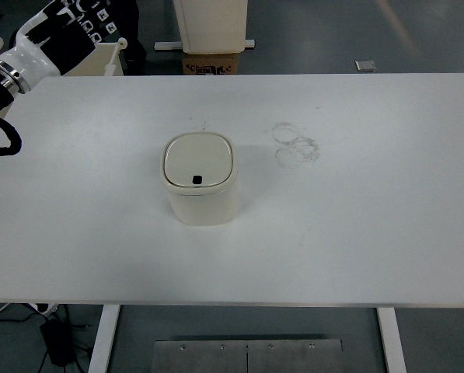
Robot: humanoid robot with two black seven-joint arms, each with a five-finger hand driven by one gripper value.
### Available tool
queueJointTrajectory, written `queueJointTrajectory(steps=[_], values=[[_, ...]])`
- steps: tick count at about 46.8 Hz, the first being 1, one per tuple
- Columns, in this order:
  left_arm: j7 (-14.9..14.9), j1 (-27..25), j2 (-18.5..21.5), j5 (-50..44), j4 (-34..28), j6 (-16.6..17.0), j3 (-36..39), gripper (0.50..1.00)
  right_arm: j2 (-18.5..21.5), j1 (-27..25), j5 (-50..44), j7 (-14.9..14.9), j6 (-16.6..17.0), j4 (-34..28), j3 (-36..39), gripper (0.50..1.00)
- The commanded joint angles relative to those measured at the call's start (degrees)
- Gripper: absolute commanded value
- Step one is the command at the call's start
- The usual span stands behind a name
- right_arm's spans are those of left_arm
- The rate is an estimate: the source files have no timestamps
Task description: Close trash bin
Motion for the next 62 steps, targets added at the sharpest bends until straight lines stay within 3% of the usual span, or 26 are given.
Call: queueJointTrajectory(steps=[1,16,28,35,62], values=[[-0.1,2.0,-2.5,0.0,2.8,-0.8,-1.3,1.000,0.0,0.0,0.0,0.0,0.0,0.0,0.0,0.993],[-0.8,5.4,-10.3,-0.4,12.3,-2.7,-6.7,1.000,0.0,0.1,-0.1,0.0,0.0,0.0,0.1,0.993],[-4.8,6.6,-15.8,-0.3,18.9,-2.8,-11.0,1.000,0.0,0.2,-0.1,0.0,0.0,0.0,0.1,0.993],[-4.9,6.6,-19.1,-0.3,23.2,-2.8,-11.2,1.000,0.0,0.2,0.2,0.0,0.0,0.0,0.4,0.993],[-5.0,7.3,-19.6,-0.3,24.2,-2.7,-11.2,1.000,0.0,-0.2,0.4,-0.2,-0.1,0.0,0.4,0.993]])
